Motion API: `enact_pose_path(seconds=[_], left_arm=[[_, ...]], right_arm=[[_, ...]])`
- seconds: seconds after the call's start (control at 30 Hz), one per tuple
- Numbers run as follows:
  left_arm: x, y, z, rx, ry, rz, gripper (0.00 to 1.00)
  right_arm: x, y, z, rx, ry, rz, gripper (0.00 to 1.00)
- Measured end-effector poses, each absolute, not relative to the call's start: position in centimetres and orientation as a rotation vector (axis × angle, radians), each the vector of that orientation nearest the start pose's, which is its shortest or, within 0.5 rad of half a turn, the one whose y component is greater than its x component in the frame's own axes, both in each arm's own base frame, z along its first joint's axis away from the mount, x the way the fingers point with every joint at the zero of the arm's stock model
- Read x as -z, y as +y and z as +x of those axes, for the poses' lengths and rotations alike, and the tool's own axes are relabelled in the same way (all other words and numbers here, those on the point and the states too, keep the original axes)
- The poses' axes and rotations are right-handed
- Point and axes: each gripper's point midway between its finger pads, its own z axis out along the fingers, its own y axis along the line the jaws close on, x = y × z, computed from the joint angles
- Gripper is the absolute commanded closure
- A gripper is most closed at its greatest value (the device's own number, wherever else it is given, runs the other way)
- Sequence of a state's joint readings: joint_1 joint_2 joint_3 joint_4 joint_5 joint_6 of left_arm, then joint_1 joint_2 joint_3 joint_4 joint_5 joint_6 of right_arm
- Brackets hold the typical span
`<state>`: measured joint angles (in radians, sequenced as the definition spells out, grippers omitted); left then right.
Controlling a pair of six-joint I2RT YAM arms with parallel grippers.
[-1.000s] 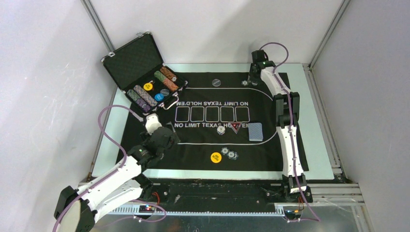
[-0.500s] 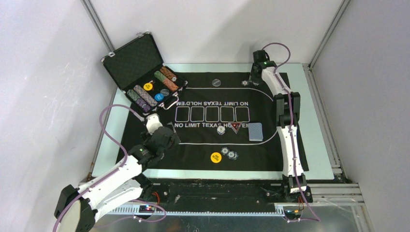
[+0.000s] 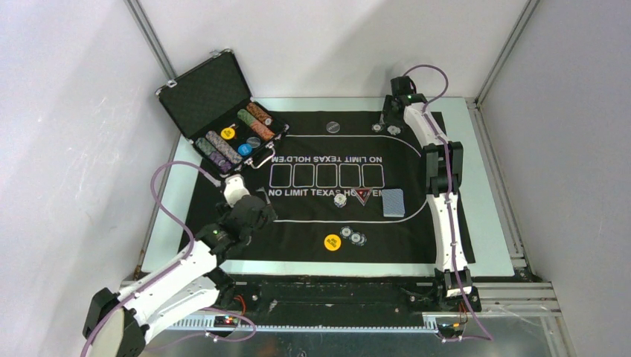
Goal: Distribute texas hold em gaming equipment
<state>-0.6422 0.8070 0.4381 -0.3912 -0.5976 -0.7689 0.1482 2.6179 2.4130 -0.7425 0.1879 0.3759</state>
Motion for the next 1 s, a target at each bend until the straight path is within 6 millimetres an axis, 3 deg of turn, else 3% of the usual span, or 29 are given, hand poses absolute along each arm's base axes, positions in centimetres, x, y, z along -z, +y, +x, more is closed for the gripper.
enact_pose_path(seconds=[0.17,0.3,0.5,0.63,0.87,1.0], left_arm=[[-9.3,-8.4,23.5,0.121,2.120,-0.422,0.00],[-9.7,-8.5,23.5,0.137,2.111,-0.424,0.00],[-10.4,-8.6,23.5,0.171,2.088,-0.429,0.00],[-11.1,-8.6,23.4,0.194,2.064,-0.436,0.00],[-11.6,-8.5,23.3,0.212,2.048,-0.441,0.00],[-11.6,-8.6,23.3,0.218,2.049,-0.439,0.00]], right_arm=[[-4.1,7.3,61.1,0.015,2.448,0.339,0.20],[-6.8,7.4,60.2,0.006,2.425,0.301,0.02],[-11.0,9.1,57.0,-0.005,2.409,0.127,0.00],[-10.6,13.5,51.9,-0.009,2.440,-0.092,0.00],[-7.0,24.9,39.8,-0.096,2.500,-0.547,0.02],[-5.4,28.5,35.1,-0.149,2.529,-0.672,0.03]])
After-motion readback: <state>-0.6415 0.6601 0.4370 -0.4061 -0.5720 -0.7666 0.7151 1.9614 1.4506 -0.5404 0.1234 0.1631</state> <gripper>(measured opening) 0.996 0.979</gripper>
